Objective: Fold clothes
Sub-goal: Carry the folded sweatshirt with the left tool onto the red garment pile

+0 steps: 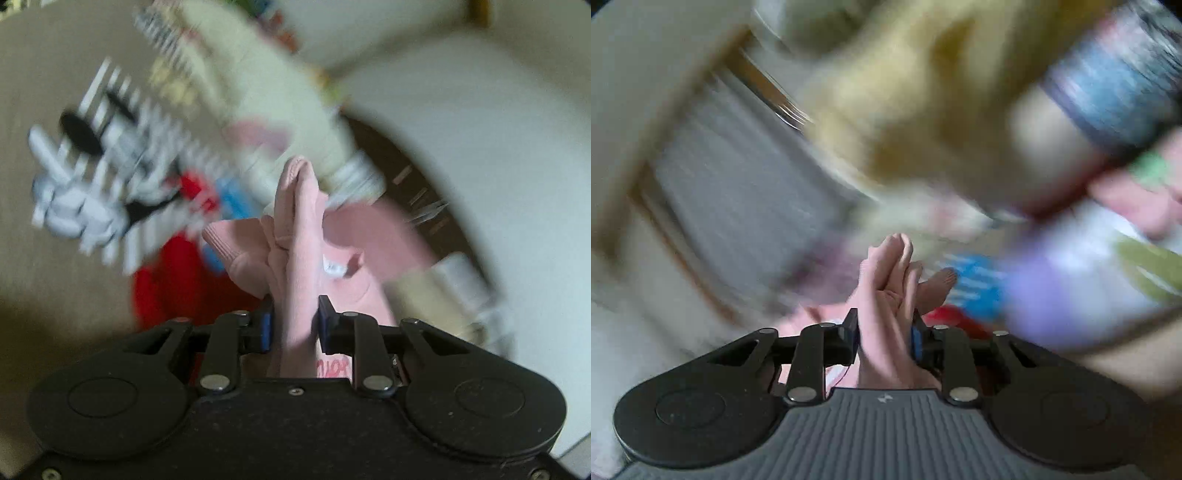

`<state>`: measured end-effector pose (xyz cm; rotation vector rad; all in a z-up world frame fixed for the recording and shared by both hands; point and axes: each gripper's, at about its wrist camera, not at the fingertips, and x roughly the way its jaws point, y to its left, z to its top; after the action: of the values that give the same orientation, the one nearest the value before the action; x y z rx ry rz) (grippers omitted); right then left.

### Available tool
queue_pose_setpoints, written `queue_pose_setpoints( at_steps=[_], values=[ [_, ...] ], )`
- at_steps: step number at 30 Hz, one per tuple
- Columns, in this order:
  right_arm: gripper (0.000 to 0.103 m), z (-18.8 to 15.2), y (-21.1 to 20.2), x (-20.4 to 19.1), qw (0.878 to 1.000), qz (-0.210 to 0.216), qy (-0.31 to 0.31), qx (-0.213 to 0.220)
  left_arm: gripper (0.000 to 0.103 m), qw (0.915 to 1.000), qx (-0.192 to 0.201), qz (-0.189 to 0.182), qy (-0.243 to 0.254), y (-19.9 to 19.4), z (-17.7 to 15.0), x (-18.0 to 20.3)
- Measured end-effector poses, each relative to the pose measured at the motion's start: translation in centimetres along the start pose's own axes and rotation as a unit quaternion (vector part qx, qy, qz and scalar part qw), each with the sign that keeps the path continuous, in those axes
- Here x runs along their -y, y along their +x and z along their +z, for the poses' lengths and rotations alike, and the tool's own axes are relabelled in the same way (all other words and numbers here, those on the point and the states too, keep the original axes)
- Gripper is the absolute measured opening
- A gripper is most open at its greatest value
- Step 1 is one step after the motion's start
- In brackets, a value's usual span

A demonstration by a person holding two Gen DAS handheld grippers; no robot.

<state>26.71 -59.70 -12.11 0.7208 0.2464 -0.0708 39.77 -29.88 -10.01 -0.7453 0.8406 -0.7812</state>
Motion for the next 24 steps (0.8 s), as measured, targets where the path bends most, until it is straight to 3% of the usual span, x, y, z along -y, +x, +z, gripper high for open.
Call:
queue_pose_setpoints(
  at_steps=[1,2,3,5,7,10,14,17,18,21,24],
  values=[
    [0.033,-0.5,0.8,0.5,0.999,-0.038,-0.014,-0.021,0.030,0.9994,-0.014,0.031,0.010,0.9,-0.6,-0.5],
    [0.033,-0.9,1.0,1.0,0.999,-0.034,-0.021,-0.021,0.036,0.9995,-0.009,0.027,0.012,0.6,-1.1,-0.9],
    [0.036,-0.8,0.8,1.1,0.999,-0.025,-0.018,-0.016,0.049,0.9998,0.000,0.016,0.010,-0.3,-1.4,-1.0],
    [0.050,-0.4,0.1,0.4,0.998,-0.043,-0.041,0.003,0.058,0.9995,0.020,0.011,0.020,-2.1,-1.9,-0.6],
    [0.062,-0.4,-0.4,0.4,0.999,-0.036,-0.037,0.011,0.059,0.9985,0.029,0.018,0.043,-4.1,-2.3,-0.3],
    [0.070,-1.4,-1.7,-1.1,0.995,-0.061,-0.078,0.020,0.061,0.9964,0.035,0.037,0.068,-7.4,-3.2,-0.2],
    [0.081,-2.7,-3.6,-3.6,0.986,-0.090,-0.134,0.031,0.072,0.9913,0.039,0.064,0.108,-11.9,-4.6,-0.5],
    [0.097,-3.7,-6.2,-6.9,0.985,-0.071,-0.151,0.033,0.081,0.9868,0.044,0.093,0.125,-16.3,-6.2,-1.6],
    [0.103,-4.2,-6.8,-7.7,0.987,-0.053,-0.149,0.024,0.083,0.9858,0.044,0.101,0.127,-17.6,-6.6,-1.9],
    [0.103,-6.5,-7.6,-10.5,0.990,-0.011,-0.137,-0.027,0.095,0.9802,0.045,0.138,0.134,-21.6,-7.9,-2.6],
    [0.103,-9.7,-7.6,-13.9,0.980,-0.008,-0.172,-0.105,0.096,0.9695,0.045,0.182,0.158,-25.4,-9.2,-2.8]
  ],
)
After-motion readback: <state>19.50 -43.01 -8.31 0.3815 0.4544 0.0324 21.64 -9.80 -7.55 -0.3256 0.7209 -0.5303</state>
